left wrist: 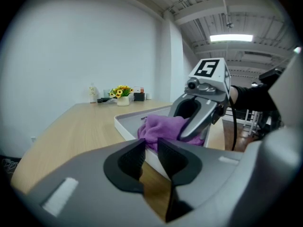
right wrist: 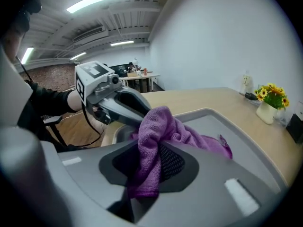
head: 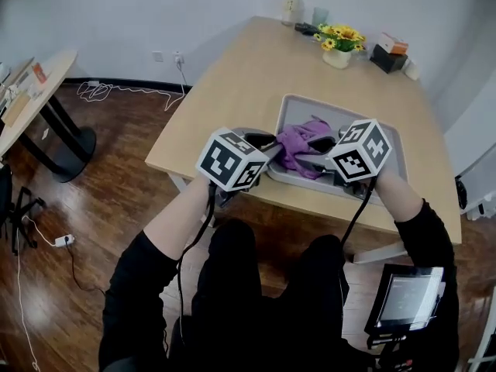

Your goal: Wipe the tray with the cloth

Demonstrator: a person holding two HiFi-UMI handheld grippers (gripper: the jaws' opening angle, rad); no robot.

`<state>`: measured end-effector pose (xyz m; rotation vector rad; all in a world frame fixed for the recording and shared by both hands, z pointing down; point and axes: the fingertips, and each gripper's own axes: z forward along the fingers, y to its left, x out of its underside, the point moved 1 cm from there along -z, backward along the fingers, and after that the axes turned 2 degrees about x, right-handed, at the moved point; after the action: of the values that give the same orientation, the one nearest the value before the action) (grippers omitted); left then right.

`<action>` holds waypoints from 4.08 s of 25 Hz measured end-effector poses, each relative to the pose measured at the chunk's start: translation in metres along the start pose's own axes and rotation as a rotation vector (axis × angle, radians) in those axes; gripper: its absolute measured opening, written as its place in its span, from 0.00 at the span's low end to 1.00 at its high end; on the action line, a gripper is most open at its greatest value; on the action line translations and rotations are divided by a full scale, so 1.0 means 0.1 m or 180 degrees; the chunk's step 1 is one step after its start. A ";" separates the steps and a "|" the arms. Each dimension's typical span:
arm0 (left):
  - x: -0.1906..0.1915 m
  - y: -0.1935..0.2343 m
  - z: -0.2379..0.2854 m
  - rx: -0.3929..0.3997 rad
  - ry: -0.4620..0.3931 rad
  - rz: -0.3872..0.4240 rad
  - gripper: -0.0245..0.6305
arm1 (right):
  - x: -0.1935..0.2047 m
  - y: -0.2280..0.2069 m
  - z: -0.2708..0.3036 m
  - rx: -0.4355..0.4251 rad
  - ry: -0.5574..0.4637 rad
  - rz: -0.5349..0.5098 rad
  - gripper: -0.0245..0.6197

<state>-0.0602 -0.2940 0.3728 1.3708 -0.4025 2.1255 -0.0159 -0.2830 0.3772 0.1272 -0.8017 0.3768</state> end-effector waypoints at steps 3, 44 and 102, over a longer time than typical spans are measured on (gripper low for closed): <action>0.05 -0.03 -0.07 0.0030 -0.0010 -0.0007 0.13 | 0.07 0.22 -0.03 0.0010 0.0036 0.0002 0.19; 0.06 -0.09 -0.27 0.0173 -0.0102 0.0034 0.09 | 1.41 -1.77 -1.77 0.1353 0.0189 0.0896 0.19; 0.11 0.14 -0.17 -0.0036 -0.0156 -0.0092 0.05 | 1.56 -0.99 -3.65 0.2861 -0.1970 0.1366 0.40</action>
<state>-0.0839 -0.2926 0.3763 1.4165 -0.4110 2.0666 0.3672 -0.2392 0.2398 0.9562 -1.2213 1.1260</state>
